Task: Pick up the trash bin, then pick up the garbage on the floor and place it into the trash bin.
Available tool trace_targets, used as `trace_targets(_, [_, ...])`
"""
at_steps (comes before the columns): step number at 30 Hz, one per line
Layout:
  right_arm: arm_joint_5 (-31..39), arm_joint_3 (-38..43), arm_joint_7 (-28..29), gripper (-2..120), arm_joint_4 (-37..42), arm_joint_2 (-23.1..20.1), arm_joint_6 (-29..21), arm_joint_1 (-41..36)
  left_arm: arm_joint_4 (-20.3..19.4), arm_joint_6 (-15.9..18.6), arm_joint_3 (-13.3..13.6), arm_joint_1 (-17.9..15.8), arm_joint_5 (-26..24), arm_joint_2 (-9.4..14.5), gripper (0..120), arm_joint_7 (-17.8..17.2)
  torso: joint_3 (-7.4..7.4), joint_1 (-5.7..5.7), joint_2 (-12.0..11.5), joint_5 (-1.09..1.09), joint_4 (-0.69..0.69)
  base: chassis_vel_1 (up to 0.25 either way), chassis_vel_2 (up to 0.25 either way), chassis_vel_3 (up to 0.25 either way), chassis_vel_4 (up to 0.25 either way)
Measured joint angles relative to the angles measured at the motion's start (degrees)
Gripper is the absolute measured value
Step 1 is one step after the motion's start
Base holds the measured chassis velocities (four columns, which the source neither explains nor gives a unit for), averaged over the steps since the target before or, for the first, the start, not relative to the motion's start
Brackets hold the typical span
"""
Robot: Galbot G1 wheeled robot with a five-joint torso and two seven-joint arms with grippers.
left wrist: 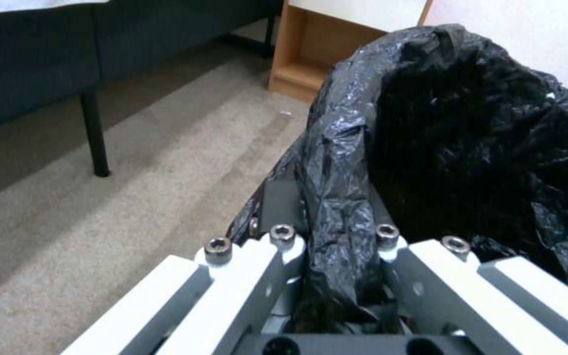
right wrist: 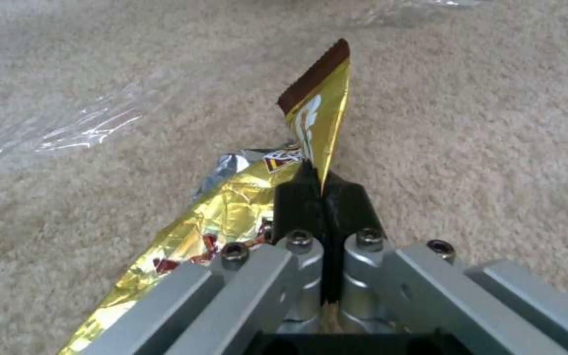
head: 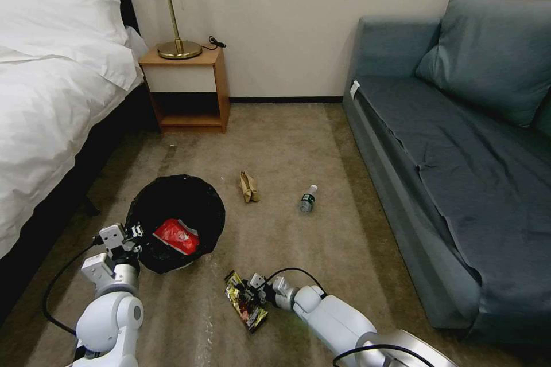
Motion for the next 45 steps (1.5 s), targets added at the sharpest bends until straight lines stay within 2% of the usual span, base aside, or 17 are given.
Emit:
trace_targets(7, [0.6,0.8,0.3,0,1.4,-0.7,0.2,-0.2,0.5,0.1,0.0,-0.4,-0.2,0.1,4,-0.1,0.0,0.0,0.0,0.0,0.0,0.0,0.0,0.0,0.0])
trace_targets(14, [3.9,7.2,3.5,0,7.4,-2.9,0.1,0.2,1.8,0.2,0.0,-1.7,-1.2,0.8,4,-0.1,0.0,0.0,0.0,0.0,0.0,0.0,0.0,0.0,0.0])
trace_targets(16, [4.9,13.9,7.0,0,10.9,-4.0,1.7,2.4,3.0,0.4,0.3,-3.1,-2.2,1.3,4,-0.1,0.0,0.0,0.0,0.0,0.0,0.0,0.0,0.0,0.0])
trace_targets(18, [6.2,16.1,8.7,0,12.3,-4.2,3.1,3.7,3.3,0.6,0.5,-3.8,-2.4,1.6,4,-0.1,0.0,0.0,0.0,-0.01,-0.01,0.0,0.0,0.0,0.0])
trace_targets(22, [9.6,18.2,11.5,0,14.8,-3.6,4.2,6.3,3.8,0.8,1.1,-4.6,-2.4,1.8,4,-0.2,0.0,0.0,0.0,-0.01,0.0,0.0,0.0,0.0,0.0])
trace_targets(27, [9.9,18.4,13.4,0,17.3,-3.1,4.8,8.3,4.1,0.8,1.4,-4.9,-2.4,1.9,4,-0.2,0.0,0.0,0.0,-0.01,0.01,0.0,0.0,0.0,0.0])
trace_targets(30, [10.8,16.7,15.7,0,21.6,-3.4,4.5,8.6,4.4,0.9,1.5,-4.9,-2.5,1.8,4,-0.2,0.01,0.0,0.0,0.0,0.0,0.0,0.0,0.0,0.0])
trace_targets(32, [11.8,13.1,18.7,0,28.5,-4.1,3.4,8.3,4.7,0.9,1.5,-4.9,-2.6,1.9,4,-0.2,0.0,0.0,0.0,-0.01,0.0,0.0,0.0,0.0,0.0])
trace_targets(35, [12.1,11.8,19.6,0,30.3,-4.3,3.1,8.1,4.8,0.9,1.5,-4.9,-2.6,1.9,4,-0.3,0.0,0.0,0.0,-0.01,0.0,0.0,0.0,0.0,0.0])
trace_targets(37, [12.8,6.4,23.9,0,37.2,-4.3,1.5,7.6,5.3,1.0,1.8,-5.3,-2.5,1.8,4,-0.3,0.0,0.0,0.0,-0.02,0.0,0.0,0.0,0.0,0.0])
trace_targets(39, [13.0,5.2,24.8,0,38.6,-4.2,1.2,7.5,5.4,1.0,1.8,-5.4,-2.5,1.8,4,-0.4,0.01,0.0,0.0,-0.02,0.0,0.0,0.0,0.0,0.0])
trace_targets(40, [13.8,0.5,27.4,0,43.7,-3.9,-0.4,7.4,5.5,1.1,2.0,-5.7,-2.3,1.6,4,-0.5,0.0,0.0,0.0,-0.01,0.01,0.0,0.0,0.0,0.0])
trace_targets(41, [13.8,0.5,27.4,0,43.7,-3.9,-0.4,7.4,5.5,1.1,2.0,-5.7,-2.3,1.6,4,-0.5,0.0,0.0,0.0,-0.01,0.01,0.0,0.0,0.0,0.0])
trace_targets(43, [14.5,-5.5,29.2,0,47.4,-3.2,-1.5,7.4,5.4,1.2,2.2,-6.0,-1.9,1.3,4,-0.8,0.0,0.0,0.0,-0.01,0.01,0.0,0.0,0.0,0.0])
trace_targets(45, [14.5,-8.0,29.3,0,47.8,-2.7,-1.6,7.5,5.1,1.3,2.4,-6.0,-1.6,1.0,4,-0.9,0.0,0.0,0.0,-0.01,0.02,0.0,0.0,0.0,0.0])
